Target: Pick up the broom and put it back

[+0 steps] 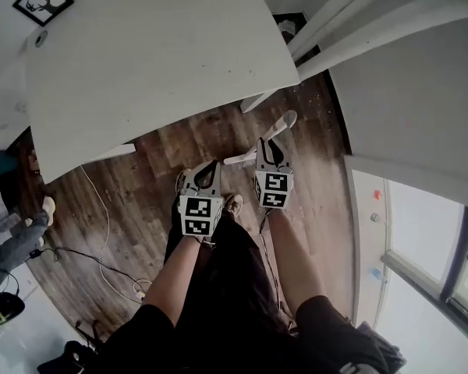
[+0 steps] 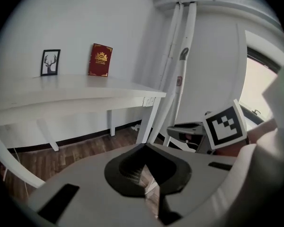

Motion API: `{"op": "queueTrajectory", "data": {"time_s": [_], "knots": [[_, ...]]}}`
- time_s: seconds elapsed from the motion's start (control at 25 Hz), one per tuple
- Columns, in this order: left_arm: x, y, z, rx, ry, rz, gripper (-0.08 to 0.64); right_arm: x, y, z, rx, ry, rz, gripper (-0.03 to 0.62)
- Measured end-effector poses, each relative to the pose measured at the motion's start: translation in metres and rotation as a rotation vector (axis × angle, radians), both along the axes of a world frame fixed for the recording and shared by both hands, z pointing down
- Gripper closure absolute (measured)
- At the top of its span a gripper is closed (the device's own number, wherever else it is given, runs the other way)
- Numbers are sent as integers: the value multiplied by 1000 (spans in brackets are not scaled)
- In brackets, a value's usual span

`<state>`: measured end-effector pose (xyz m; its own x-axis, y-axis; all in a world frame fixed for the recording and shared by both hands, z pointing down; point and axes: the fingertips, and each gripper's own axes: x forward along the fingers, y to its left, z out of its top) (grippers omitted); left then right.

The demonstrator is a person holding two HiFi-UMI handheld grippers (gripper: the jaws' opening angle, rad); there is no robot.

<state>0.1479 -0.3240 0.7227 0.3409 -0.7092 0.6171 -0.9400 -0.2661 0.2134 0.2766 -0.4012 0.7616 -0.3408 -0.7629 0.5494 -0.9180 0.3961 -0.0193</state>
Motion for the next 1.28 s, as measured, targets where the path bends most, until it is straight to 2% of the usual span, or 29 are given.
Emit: {"op": "queueTrajectory", "data": {"time_s": [0.2,0.56,0.64,0.8,0.96,1.12,1.2,1.28], "knots": [[1,-20,0,16,-21,-2,560,-15,-42,11,12,8,-88,502],[5,-44,-14,35,-57,10,558,-36,-75,22,-62,-8,-186,500],[8,-47,-18,42,-60,22,559,-34,-75,20,-61,0,-195,417],[13,-49,-21,42,-70,32,560,-33,-76,9,-18,7,-218,400],[15,-45,-28,49,-82,28,560,-20,-57,-7,0,-53,-164,400],[11,-33,-37,36,-70,-33,559,0,-9,-18,-8,-75,-78,404],[13,-25,-46,31,-61,-55,559,11,13,-34,8,-82,-28,444],[18,-22,-57,40,-57,-49,559,20,28,-58,35,-99,21,515]]}}
